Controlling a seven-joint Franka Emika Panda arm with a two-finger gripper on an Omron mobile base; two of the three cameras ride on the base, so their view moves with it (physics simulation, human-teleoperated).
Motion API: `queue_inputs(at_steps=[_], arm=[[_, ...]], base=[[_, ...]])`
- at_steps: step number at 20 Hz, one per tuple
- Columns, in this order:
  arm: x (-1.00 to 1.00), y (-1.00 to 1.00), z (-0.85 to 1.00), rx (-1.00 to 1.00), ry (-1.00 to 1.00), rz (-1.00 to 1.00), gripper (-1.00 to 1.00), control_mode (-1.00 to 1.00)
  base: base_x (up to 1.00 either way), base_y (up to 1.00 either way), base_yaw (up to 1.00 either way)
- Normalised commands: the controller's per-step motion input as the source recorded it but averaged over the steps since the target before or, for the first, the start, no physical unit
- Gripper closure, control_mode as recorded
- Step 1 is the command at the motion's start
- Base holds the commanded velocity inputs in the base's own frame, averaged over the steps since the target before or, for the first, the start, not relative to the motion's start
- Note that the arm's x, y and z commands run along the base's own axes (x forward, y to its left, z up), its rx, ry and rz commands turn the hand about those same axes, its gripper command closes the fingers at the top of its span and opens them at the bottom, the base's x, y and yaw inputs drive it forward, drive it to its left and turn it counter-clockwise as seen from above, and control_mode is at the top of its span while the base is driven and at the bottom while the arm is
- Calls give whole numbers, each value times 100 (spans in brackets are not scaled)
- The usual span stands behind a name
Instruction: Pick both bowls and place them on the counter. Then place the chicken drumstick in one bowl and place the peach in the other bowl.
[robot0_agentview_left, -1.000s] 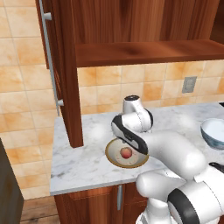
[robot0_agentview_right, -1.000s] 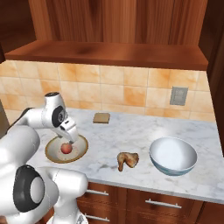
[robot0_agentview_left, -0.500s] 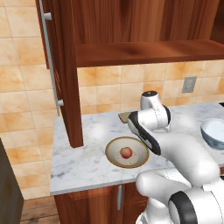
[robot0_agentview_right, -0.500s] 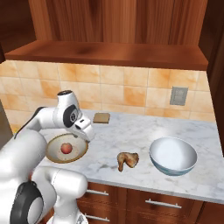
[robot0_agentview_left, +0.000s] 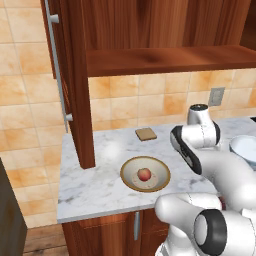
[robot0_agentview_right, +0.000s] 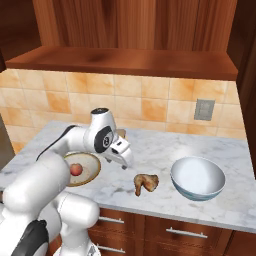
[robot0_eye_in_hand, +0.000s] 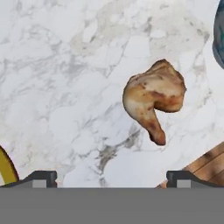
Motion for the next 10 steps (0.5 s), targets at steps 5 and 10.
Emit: queue_inputs(at_steps=[5,10], arm=[[-12,-73,-17,0,0,0,-100,-100],[-23,-29,-36,0,0,0,-100,-100]], base=[[0,0,0],[0,0,0]])
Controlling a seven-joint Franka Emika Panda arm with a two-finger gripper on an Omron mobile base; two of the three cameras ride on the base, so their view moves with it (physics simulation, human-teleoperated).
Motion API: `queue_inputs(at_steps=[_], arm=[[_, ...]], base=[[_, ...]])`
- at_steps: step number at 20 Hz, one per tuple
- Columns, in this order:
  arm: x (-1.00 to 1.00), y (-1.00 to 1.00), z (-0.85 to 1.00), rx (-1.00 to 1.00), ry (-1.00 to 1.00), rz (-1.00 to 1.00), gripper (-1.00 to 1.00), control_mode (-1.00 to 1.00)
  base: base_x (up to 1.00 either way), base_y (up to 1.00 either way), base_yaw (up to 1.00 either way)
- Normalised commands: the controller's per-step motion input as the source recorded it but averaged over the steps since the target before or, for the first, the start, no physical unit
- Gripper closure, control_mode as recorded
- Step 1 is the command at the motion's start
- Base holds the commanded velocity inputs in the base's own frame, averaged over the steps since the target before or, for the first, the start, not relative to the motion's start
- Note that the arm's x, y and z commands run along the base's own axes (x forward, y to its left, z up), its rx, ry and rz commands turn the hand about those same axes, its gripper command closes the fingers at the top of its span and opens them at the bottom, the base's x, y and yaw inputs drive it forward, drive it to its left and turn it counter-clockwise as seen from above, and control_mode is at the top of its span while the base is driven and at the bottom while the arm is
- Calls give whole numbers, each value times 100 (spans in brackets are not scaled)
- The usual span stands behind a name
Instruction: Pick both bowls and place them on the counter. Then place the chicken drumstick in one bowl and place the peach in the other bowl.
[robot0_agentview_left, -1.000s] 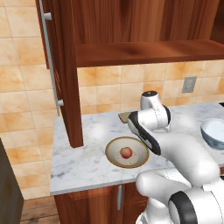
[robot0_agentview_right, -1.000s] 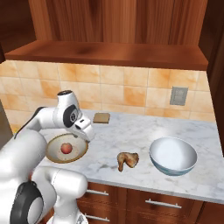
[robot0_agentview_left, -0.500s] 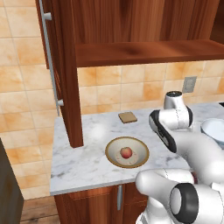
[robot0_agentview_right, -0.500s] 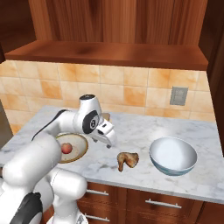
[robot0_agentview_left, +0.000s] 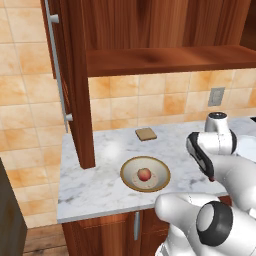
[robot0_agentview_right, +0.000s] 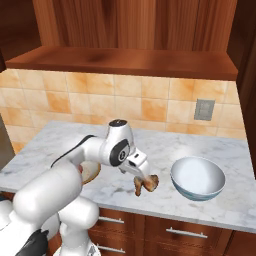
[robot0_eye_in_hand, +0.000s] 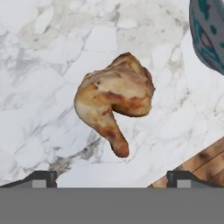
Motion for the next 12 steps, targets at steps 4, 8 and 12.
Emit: queue_inputs(at_steps=[4,8,12], arm=[[0,-10,-26,0,2,0,-100,-100],[1,-11,-24,0,1,0,-100,-100],[0,-15,-25,0,2,0,-100,-100]], base=[[0,0,0],[0,0,0],[0,0,0]])
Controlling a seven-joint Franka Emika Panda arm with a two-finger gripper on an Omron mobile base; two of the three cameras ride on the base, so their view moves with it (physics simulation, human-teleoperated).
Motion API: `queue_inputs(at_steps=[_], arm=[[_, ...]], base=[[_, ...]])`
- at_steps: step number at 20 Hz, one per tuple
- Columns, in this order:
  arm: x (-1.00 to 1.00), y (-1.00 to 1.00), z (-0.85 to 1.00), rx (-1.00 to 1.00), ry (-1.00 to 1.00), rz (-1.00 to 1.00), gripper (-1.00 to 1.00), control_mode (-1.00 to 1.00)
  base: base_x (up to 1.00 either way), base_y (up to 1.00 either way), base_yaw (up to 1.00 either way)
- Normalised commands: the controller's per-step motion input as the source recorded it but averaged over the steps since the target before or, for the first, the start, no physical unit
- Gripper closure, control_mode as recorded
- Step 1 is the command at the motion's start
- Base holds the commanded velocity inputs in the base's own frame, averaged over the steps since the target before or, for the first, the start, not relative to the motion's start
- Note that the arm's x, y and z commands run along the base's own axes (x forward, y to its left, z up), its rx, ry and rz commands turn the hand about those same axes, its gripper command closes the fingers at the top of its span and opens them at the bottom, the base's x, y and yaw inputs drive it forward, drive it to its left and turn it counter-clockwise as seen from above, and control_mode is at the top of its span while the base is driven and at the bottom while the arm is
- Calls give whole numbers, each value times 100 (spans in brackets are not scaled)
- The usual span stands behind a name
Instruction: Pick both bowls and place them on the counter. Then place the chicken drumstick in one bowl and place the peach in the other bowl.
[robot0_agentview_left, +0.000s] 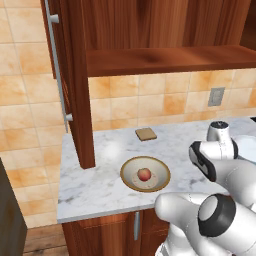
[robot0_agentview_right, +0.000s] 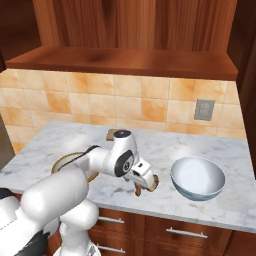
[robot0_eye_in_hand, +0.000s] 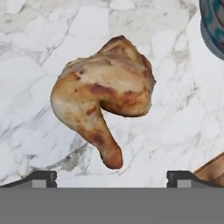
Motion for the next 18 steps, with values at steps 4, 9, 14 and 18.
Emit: queue_inputs(at_steps=[4,9,14,18], arm=[[1,-7,-32,0,3,2,-100,-100],[1,-1,-26,0,4,8,-100,-100],[12,-4,-26,0,1,11,-100,-100],[26,-5,-28,0,0,13,-100,-100]], base=[[0,0,0],[0,0,0],[0,0,0],[0,0,0]])
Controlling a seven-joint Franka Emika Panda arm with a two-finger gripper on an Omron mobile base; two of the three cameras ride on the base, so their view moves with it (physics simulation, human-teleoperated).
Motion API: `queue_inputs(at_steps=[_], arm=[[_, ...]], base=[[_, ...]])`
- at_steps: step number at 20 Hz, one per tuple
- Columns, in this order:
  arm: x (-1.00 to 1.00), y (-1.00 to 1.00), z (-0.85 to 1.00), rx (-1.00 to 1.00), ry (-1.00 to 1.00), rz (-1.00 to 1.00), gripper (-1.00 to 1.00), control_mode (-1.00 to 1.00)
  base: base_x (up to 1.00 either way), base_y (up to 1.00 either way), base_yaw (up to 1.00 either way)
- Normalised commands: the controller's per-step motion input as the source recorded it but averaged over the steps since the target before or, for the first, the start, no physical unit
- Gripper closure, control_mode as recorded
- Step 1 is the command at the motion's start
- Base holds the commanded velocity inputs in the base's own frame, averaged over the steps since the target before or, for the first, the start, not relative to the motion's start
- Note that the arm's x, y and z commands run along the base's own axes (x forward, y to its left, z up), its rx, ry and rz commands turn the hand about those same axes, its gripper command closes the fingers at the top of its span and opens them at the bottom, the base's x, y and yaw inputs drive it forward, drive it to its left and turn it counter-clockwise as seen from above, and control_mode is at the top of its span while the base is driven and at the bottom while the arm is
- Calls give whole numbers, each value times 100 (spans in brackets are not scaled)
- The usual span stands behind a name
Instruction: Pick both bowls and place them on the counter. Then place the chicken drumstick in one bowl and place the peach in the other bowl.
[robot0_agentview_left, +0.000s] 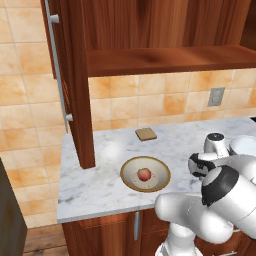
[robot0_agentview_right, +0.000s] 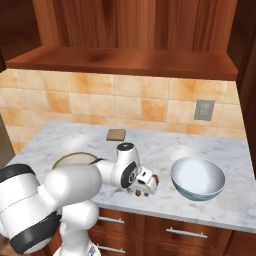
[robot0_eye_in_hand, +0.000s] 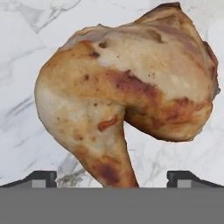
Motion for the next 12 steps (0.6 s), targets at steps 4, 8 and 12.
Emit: queue_inputs(at_steps=[4,8,12], arm=[[12,-6,-26,0,0,12,-100,-100],[2,0,-24,0,0,7,100,-100],[0,4,-15,0,3,0,100,-100]], base=[[0,0,0],[0,0,0],[0,0,0]])
